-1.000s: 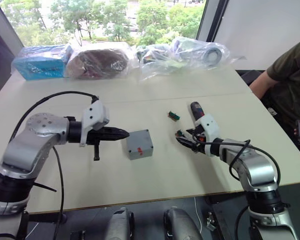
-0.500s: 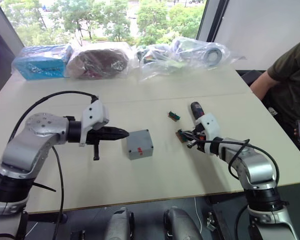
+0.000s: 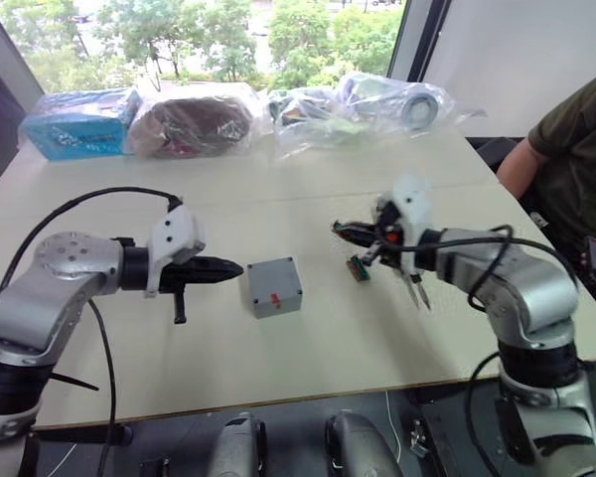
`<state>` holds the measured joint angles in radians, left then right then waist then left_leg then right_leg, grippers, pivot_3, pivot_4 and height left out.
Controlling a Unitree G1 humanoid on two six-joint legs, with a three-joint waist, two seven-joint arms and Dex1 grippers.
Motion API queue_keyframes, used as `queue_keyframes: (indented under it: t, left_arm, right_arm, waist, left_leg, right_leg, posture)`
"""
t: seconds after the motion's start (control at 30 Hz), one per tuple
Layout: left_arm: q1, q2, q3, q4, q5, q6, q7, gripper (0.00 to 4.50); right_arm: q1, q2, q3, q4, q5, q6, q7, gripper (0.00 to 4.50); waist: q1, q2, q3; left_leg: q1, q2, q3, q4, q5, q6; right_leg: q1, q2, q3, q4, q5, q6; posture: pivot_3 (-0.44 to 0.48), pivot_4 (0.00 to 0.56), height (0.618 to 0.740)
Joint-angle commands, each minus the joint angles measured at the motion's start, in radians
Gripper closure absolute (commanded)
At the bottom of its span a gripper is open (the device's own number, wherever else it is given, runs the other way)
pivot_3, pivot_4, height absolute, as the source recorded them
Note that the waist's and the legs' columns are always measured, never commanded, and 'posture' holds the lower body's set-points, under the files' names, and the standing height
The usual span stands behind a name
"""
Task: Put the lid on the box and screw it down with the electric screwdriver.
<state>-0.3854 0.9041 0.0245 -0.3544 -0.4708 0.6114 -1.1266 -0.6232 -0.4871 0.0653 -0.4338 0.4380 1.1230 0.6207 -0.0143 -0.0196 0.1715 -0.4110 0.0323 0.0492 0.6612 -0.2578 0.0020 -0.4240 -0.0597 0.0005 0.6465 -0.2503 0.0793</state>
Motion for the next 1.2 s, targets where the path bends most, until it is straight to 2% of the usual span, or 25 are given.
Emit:
queue_keyframes:
  t: [0.03, 0.13, 0.33, 0.7, 1.2]
  left_arm:
    - [0.001, 0.016, 0.041, -0.006, -0.012, -0.008, 0.010, 4.50]
    - [0.023, 0.020, 0.060, -0.023, -0.021, 0.003, 0.022, 4.50]
    - [0.052, 0.028, 0.081, -0.042, -0.029, 0.010, 0.036, 4.50]
    - [0.065, 0.032, 0.081, -0.061, -0.047, 0.015, 0.060, 4.50]
    - [0.064, 0.036, 0.074, -0.069, -0.053, 0.016, 0.069, 4.50]
  right_arm:
    - [-0.043, 0.018, 0.067, 0.007, 0.007, -0.019, 0.009, 4.44]
    - [-0.071, 0.038, 0.142, 0.076, -0.017, -0.057, 0.020, 4.44]
    - [-0.096, 0.053, 0.189, 0.133, -0.028, -0.105, 0.038, 4.44]
    - [-0.129, 0.099, 0.214, 0.234, -0.067, -0.161, 0.033, 4.44]
    - [-0.111, 0.083, 0.237, 0.248, -0.103, -0.184, 0.054, 4.44]
  waist:
    - [0.003, 0.000, 0.000]
    - [0.001, 0.000, 0.000]
    - [0.001, 0.000, 0.000]
    - [0.000, 0.000, 0.000]
    - [0.000, 0.000, 0.000]
  left_leg:
    - [0.000, 0.000, 0.000, 0.000, 0.000, 0.000]
    - [-0.001, 0.000, 0.000, 0.000, 0.000, 0.000]
    - [-0.001, 0.000, 0.000, 0.000, 0.000, 0.000]
    - [-0.001, 0.000, 0.001, 0.000, 0.000, 0.000]
    - [-0.001, 0.000, 0.001, 0.000, 0.000, 0.000]
  right_leg:
    - [0.000, 0.000, 0.000, 0.000, 0.000, 0.000]
    - [0.000, -0.002, 0.000, 0.000, 0.000, 0.000]
    - [-0.001, -0.003, 0.000, -0.001, 0.000, 0.000]
    - [-0.001, -0.003, 0.000, 0.000, 0.000, 0.000]
    - [-0.001, -0.002, 0.000, 0.000, 0.000, 0.000]
  posture:
    - [0.000, 0.150, 0.740]
    - [0.000, 0.150, 0.740]
    - [0.000, 0.150, 0.740]
    - [0.000, 0.150, 0.740]
    - [0.000, 0.150, 0.740]
